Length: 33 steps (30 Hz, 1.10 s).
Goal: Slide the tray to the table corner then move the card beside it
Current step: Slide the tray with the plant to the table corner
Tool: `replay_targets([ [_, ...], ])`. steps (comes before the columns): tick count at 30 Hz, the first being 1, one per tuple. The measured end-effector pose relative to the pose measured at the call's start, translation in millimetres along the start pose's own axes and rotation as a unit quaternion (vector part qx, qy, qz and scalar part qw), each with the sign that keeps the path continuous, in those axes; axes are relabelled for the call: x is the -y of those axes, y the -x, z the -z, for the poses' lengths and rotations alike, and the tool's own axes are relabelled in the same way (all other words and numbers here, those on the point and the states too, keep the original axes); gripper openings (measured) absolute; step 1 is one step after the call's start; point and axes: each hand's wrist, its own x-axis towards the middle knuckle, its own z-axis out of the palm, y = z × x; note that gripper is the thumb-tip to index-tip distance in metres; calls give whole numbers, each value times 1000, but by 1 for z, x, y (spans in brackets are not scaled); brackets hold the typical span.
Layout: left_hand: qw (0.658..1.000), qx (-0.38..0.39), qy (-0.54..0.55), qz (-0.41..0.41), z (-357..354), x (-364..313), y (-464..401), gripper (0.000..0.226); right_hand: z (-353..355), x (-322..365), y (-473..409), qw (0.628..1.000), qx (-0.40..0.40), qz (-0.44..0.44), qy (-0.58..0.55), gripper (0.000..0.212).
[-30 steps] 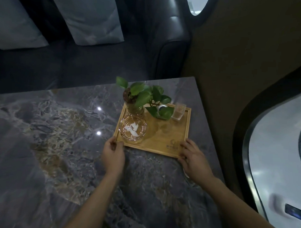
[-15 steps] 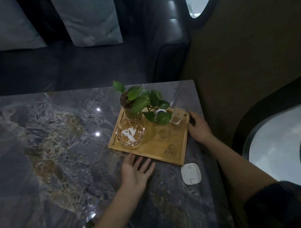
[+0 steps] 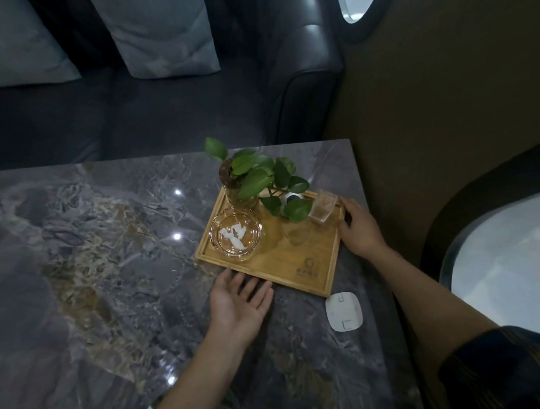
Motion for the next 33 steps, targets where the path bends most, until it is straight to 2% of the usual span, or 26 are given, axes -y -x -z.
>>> replay_targets([
  [17,997,33,-69,-23,-18,-18,-4,54,-11,-14,38,995,-88,-45,10,48],
  [26,981,73,-175,-43,-33,-25,-8,58,-26,-13,75,984,-145,-103,8,50],
  [33,970,92,-219,-48,-47,-26,-18,60,-30,-16,100,976,-170,-136,8,49],
])
